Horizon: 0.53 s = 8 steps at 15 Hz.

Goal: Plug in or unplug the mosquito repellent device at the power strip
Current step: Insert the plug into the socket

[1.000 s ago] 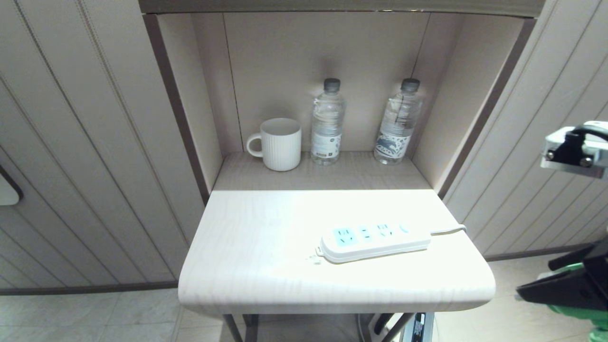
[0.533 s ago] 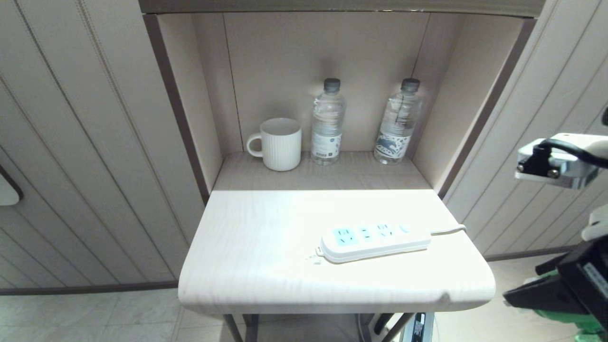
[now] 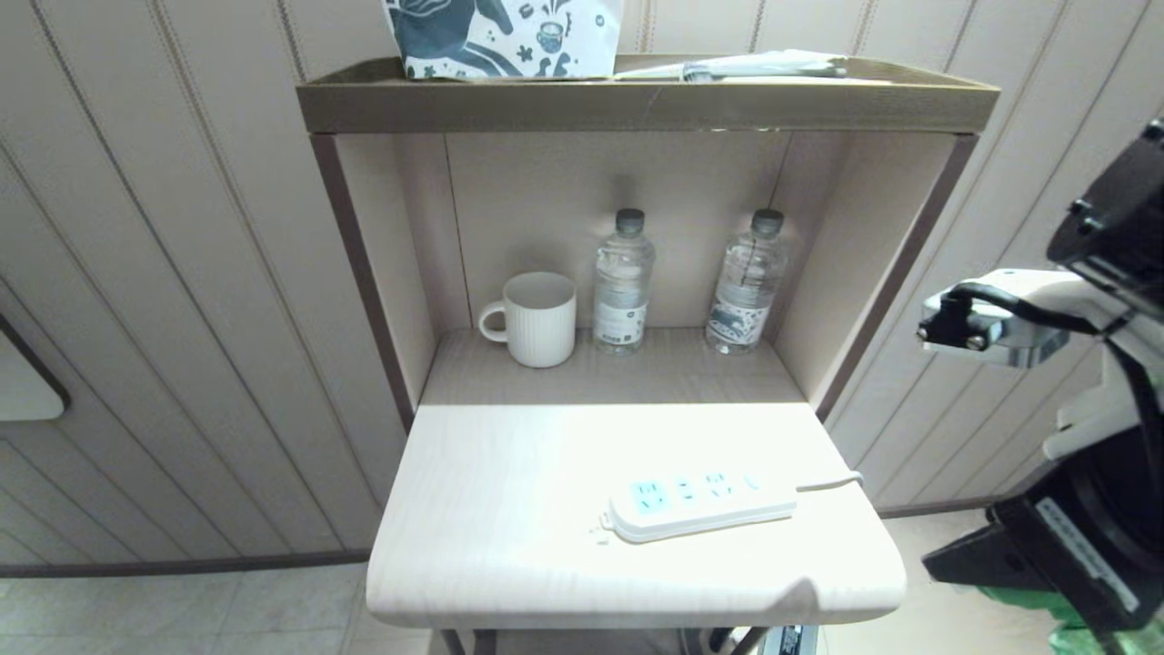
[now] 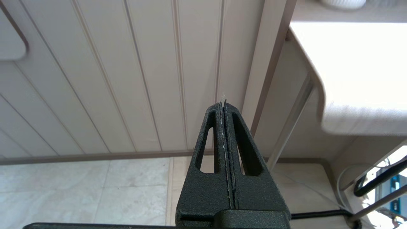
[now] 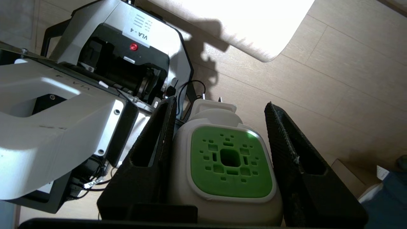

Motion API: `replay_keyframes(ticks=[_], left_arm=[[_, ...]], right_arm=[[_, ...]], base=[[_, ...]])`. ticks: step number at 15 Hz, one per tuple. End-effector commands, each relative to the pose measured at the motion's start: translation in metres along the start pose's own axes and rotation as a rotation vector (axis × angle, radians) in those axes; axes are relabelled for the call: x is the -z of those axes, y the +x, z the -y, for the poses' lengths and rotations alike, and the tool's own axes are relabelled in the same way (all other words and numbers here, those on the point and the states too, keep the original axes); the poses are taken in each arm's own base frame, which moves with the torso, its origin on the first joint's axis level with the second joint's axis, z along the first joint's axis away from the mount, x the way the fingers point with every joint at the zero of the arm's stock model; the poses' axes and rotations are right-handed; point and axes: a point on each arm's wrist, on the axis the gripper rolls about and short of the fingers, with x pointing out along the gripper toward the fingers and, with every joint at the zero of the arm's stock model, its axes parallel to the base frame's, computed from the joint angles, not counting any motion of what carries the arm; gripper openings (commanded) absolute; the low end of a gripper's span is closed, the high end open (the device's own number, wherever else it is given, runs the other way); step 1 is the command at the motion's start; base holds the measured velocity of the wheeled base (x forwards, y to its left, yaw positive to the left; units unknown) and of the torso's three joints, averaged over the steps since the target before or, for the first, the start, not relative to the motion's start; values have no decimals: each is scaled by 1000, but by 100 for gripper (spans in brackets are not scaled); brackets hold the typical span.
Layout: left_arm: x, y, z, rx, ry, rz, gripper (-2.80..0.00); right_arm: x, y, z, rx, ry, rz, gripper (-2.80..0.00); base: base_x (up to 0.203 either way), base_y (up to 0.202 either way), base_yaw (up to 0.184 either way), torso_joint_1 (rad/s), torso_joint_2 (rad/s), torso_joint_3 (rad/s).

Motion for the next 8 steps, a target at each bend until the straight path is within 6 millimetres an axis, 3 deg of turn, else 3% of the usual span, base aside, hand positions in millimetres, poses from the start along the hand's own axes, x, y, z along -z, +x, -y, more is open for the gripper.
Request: replay_keyframes(ticks=[1,8], left_arm=[[0,0,0,0,0,-2,-280],[0,0,0,0,0,-2,-280]], right_arm=[[-6,10,-4,15,-4,-35,-280],[-33,36,-9,48,22,-83,-280]], base=[[0,0,0,216,-489,-278],[0,0,0,242,-526,-287]])
